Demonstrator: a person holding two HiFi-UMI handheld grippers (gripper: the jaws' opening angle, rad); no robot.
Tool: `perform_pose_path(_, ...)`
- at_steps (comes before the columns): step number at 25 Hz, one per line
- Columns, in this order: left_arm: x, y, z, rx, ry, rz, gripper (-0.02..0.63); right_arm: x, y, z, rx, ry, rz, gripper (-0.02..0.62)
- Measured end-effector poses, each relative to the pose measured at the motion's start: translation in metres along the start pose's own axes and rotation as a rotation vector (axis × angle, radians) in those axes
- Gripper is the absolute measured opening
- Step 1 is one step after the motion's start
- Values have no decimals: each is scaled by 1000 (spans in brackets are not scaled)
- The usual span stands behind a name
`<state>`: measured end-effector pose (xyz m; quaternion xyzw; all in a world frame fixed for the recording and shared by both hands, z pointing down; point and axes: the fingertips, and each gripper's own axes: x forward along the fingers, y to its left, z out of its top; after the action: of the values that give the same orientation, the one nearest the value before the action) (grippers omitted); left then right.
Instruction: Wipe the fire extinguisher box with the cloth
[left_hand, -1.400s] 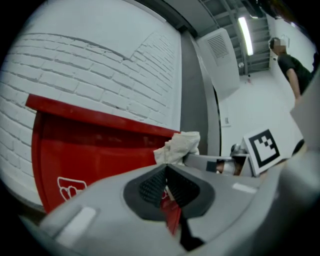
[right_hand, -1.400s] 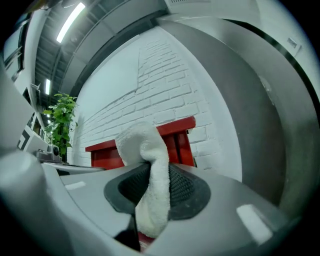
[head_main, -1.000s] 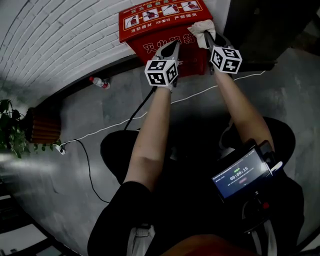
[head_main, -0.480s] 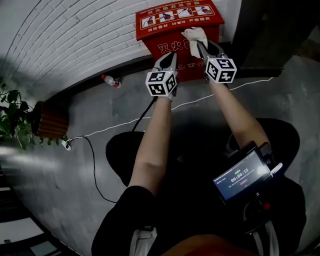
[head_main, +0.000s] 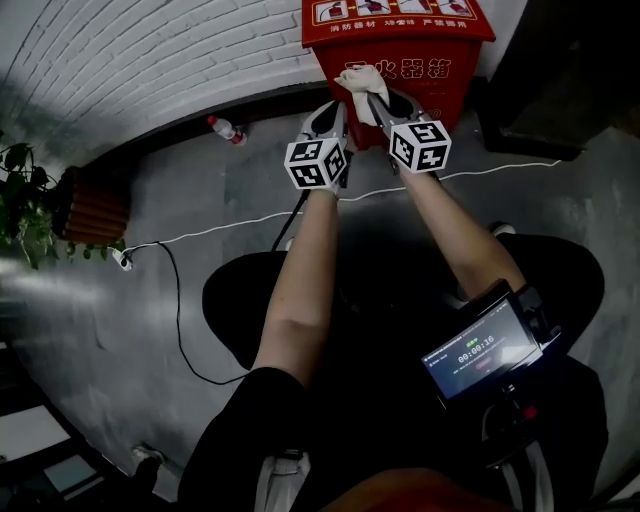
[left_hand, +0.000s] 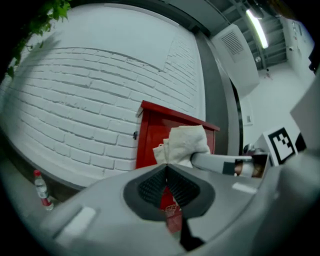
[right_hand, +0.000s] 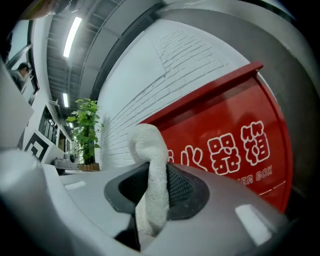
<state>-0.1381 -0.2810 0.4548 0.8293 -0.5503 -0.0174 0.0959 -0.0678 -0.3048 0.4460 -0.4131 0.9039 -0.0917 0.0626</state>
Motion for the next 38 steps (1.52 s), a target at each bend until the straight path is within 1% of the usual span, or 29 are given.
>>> perform_pose_path(4,-4,23,-16,-38,14,32,3,16,14,-25,17,39,23,92)
perform_pose_path(8,2,33,-22,-28,34,32,3,33,19,-40,22,65,38,92)
perform_pose_path(12,10,41,-29,-24,62,30,3,43,15,-51,34,82,33,92)
perform_pose_path(17,25,44,-44,-28,82,26,3,55,0,-64,49,92,21,92)
perform_pose_path(20,30,38,-48,-30,90,10,3,54,-7,-64,56,90,5,92)
perform_pose_path(26,41,27,-49,-30,81,-15,3,52,-12,-62,33,83,-13,92)
perform_pose_path(33,60,3,-54,-32,72,-39,3,33,-42,-60,20,75,-57,93)
perform_pose_path(38,73,-28,-53,0,63,-82,3,12,-69,-51,16,58,-103,94)
